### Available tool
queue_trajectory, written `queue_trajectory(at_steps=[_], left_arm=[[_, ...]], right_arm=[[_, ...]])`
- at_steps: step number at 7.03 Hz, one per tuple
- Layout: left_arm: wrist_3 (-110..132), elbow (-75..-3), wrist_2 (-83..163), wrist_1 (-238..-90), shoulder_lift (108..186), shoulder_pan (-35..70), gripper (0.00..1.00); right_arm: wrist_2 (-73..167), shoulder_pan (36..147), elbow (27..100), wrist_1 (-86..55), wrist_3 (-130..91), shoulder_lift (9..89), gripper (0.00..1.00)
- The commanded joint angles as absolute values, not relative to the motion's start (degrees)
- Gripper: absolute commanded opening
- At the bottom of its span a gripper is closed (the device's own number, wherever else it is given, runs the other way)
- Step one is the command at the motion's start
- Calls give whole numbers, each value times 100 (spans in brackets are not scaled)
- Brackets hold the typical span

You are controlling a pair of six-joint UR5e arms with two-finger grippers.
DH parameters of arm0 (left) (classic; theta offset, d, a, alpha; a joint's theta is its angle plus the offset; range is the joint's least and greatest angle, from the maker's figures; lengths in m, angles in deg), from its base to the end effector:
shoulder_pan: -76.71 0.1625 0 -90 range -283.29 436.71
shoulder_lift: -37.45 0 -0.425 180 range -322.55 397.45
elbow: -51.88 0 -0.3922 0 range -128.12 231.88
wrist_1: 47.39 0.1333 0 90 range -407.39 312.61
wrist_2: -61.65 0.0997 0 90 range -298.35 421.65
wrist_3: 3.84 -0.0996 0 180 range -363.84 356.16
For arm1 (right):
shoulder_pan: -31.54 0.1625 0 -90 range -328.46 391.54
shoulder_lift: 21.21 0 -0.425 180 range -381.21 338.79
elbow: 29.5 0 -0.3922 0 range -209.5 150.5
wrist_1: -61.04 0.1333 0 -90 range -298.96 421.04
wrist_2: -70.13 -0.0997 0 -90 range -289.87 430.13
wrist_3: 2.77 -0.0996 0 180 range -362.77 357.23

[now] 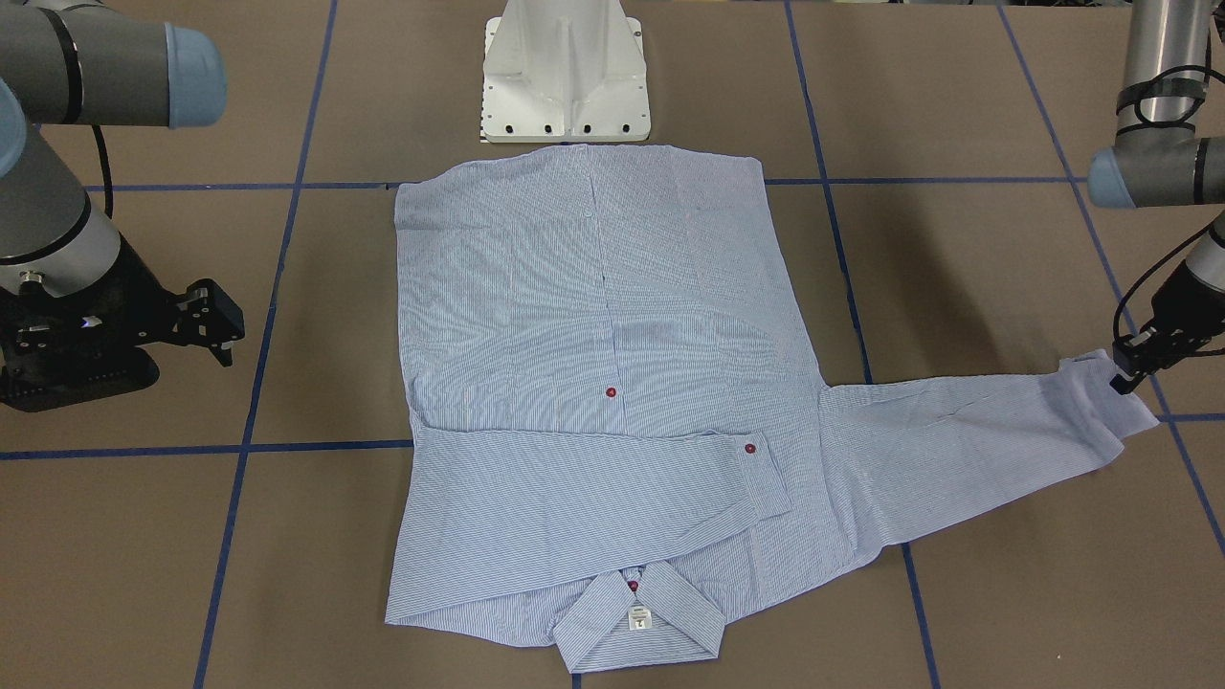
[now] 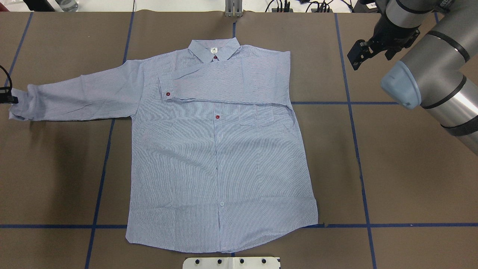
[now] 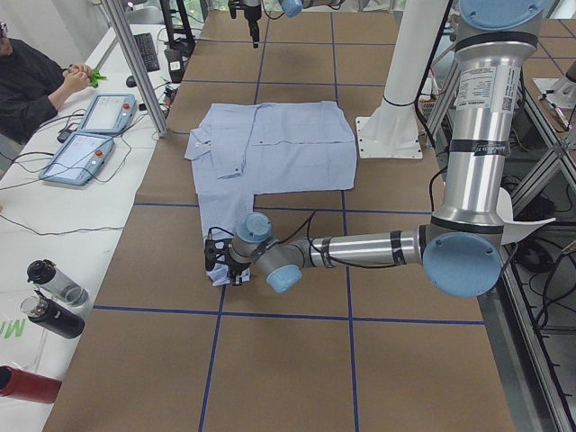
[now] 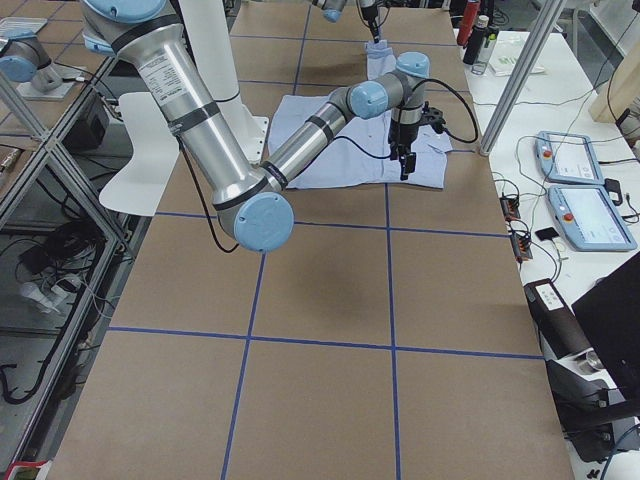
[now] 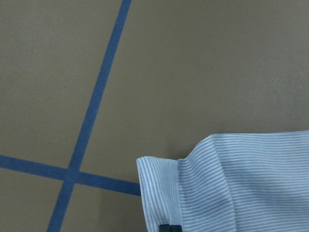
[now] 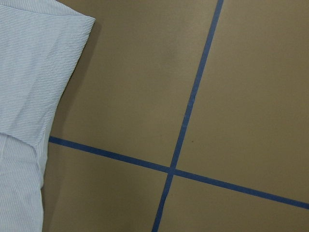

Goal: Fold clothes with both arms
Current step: 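Lower the left gripper to the cuff of the other sleeve and grasp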

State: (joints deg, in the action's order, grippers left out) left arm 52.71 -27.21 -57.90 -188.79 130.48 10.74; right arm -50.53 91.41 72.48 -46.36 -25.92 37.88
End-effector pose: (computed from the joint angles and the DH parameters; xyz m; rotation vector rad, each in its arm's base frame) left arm 0.1442 -0.5301 0.6349 0.2499 0.8570 -0.3339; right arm -0.2461 -0.5885 0.2946 0.1524 -0.6662 -0.2361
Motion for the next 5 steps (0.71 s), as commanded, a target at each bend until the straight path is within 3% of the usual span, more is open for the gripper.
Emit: queue_trajectory(at_steps=[1,3,5], left_arm=[[5232,-4166,-5823,-17027,13201,1027,0],[5311,-4777,-5823,-15241,14276,1027,0],[6211,-4630,-5858,-14487,15421,1288,0]], right_arm=[[-5116,9410,7236,-4636,-2064,4021,100],[-5274,9700,7236,-4636,-1633,4276,100],[-5432,9868,7227,-4636,-1534,4461,100]])
